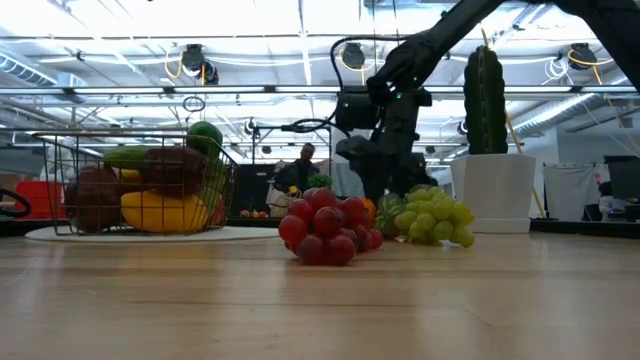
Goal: Build produce basket
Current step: Put the orange tangerine into the wire basket
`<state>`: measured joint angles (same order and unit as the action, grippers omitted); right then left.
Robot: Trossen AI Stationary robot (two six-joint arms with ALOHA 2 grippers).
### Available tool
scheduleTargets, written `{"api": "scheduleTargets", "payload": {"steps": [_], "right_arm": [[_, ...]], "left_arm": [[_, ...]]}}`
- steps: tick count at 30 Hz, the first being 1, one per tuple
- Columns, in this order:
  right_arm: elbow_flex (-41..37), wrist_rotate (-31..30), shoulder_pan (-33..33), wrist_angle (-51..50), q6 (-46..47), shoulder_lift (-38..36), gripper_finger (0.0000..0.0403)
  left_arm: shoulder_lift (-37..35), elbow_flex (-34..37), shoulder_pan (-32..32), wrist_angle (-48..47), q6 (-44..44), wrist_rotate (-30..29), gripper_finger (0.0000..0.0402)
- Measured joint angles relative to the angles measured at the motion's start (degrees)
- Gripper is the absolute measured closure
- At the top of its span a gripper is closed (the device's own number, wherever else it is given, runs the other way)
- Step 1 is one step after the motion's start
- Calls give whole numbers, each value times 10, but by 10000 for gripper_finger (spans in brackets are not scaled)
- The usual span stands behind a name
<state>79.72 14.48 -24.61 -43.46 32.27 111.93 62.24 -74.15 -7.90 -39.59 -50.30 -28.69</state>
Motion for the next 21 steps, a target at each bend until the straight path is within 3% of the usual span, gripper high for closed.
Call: {"api": "scheduleTargets", "payload": {"steps": [12, 21], "right_arm": [[0, 8, 6, 12, -6, 17, 257], [2, 2, 11, 23, -23, 42, 325]], "left_arm": [[0, 0, 0, 0, 2, 1, 334], [0, 0, 0, 0, 3, 2, 334]]}}
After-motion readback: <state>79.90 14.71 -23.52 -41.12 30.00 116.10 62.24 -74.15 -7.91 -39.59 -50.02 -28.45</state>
